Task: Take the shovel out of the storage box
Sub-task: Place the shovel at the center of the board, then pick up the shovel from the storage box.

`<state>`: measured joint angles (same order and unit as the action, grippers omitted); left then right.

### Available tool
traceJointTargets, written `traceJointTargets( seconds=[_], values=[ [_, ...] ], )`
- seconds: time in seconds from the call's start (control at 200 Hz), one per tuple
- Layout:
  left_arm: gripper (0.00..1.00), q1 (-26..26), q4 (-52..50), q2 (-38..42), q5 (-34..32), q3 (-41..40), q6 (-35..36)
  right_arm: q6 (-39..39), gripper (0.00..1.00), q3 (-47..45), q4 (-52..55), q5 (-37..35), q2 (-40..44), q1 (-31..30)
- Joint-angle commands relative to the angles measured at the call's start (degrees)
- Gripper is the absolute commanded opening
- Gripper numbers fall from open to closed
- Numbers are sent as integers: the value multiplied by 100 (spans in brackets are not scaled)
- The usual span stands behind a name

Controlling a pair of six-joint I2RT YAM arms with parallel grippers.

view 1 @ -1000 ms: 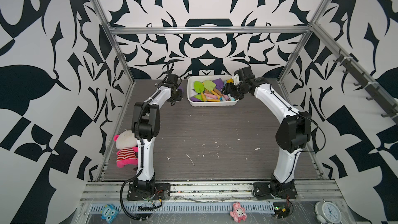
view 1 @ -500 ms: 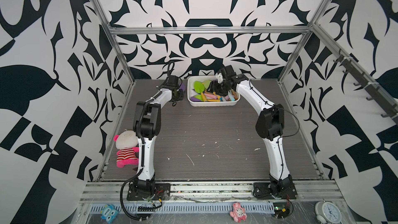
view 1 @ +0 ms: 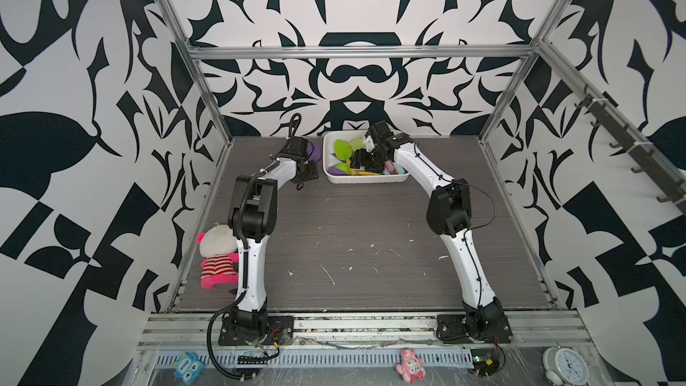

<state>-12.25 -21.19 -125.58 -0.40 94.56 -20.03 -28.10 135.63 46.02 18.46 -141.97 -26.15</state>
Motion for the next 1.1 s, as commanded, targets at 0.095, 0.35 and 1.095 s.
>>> traceJointTargets(
  seconds=[0.095,0.35,1.095],
  values=[
    [73,56,-193,993,-132,-199,-203,184,68,403,43,-97,-122,-60],
    [77,47,-781,1990,-171,-298,-531,258,65,867,122,-123,-546,-83],
    [74,-12,-1113,3365,433,-575,-1438,309,21,926,-195,-307,-531,-127]
  ],
)
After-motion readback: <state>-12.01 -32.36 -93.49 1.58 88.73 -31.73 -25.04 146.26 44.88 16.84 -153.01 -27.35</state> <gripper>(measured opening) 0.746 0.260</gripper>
